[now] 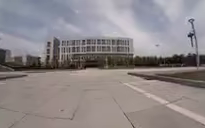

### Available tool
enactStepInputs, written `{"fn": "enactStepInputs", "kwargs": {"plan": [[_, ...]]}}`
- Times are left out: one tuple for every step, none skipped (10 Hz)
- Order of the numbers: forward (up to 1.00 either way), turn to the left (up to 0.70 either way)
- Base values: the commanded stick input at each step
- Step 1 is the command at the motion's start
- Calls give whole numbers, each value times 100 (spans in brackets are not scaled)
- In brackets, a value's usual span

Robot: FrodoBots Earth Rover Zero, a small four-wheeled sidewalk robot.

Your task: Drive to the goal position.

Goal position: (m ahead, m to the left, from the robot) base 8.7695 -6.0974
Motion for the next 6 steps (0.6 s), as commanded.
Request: {"fn": "enactStepInputs", "kwargs": {"plan": [[70,0],[70,0],[70,0],[70,0],[70,0],[70,0]]}}
